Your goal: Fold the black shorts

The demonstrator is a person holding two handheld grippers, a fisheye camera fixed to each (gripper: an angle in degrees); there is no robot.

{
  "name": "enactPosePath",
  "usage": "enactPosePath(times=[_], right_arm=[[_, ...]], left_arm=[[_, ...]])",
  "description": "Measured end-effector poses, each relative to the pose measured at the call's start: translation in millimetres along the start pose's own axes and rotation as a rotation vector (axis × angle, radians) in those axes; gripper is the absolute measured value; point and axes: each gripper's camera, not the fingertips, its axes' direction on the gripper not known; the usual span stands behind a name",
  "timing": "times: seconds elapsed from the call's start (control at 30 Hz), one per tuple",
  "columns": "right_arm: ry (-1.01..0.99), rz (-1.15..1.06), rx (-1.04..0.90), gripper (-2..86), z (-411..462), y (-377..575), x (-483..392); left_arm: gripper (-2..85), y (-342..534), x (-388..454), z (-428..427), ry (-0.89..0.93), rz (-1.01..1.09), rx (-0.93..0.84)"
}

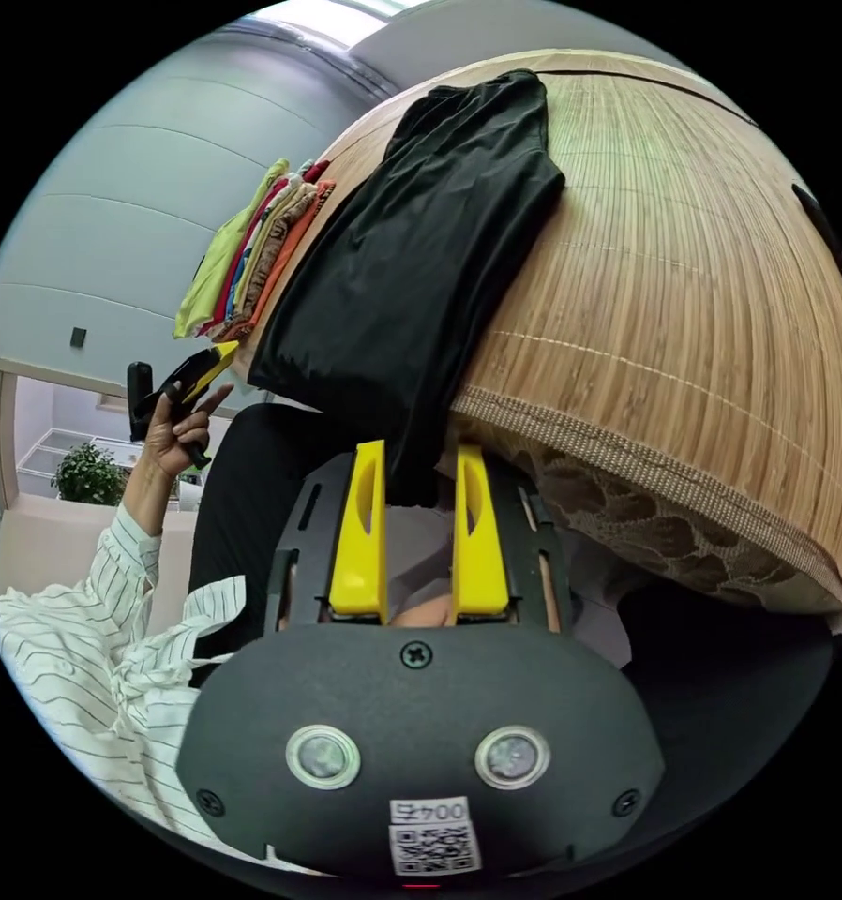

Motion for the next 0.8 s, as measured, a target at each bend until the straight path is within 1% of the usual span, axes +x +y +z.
enactPosePath(times=[0.03,0.07,0.1,0.17,0.27,0.33,0.4,0.47,0.5,0.57,0.63,0.7,0.73,0.8], right_arm=[[0.045,0.017,-0.004,4.7,0.6,-2.6,3.3],[0.057,0.028,-0.006,3.7,-0.1,-3.0,6.1],[0.045,0.043,-0.005,1.8,-2.9,-2.1,12.2],[-0.028,0.052,0.032,1.1,-13.2,2.8,20.4],[-0.077,0.068,0.025,1.4,-29.4,8.7,33.0],[-0.065,0.056,0.004,4.0,-38.6,10.9,40.8],[-0.092,0.016,-0.032,6.0,-42.0,11.3,41.2],[-0.112,-0.031,-0.073,5.7,-44.7,13.6,37.5],[-0.082,-0.062,-0.085,4.1,-47.6,16.9,34.1],[0.003,-0.08,-0.047,1.6,-57.7,23.3,31.5],[0.1,-0.101,0.07,0.0,-80.4,29.1,32.8],[0.114,-0.097,0.12,-0.4,-95.3,23.6,40.6],[0.1,-0.094,0.15,-0.5,-104.0,15.6,47.6],[0.055,-0.091,0.17,-0.5,-113.4,-3.2,59.6]], left_arm=[[0.1,1.1,-2.9,1.6,0.005,-0.005,0.001],[0.1,2.8,-7.9,6.8,0.013,-0.015,-0.003],[0.1,3.6,-10.7,14.3,0.018,-0.016,-0.015],[0.1,3.4,-12.7,29.4,0.012,-0.015,-0.044],[0.1,0.9,-10.4,53.9,0.011,-0.005,-0.08],[0.1,-1.2,-6.0,63.6,-0.005,0.01,-0.076],[0.1,-6.7,2.4,71.9,-0.062,0.025,-0.057],[0.1,-13.6,12.3,76.3,-0.08,0.049,-0.033],[0.2,-19.8,21.1,80.2,-0.074,0.073,-0.017],[0.2,-31.7,37.1,89.0,-0.059,0.116,0.004],[0.3,-48.6,58.6,104.0,-0.062,0.172,0.012],[0.6,-83.1,94.3,137.8,-0.087,0.241,-0.007],[0.7,-94.2,105.0,148.5,-0.091,0.262,-0.018],[1.0,-143.4,152.6,191.2,-0.11,0.347,-0.03]])
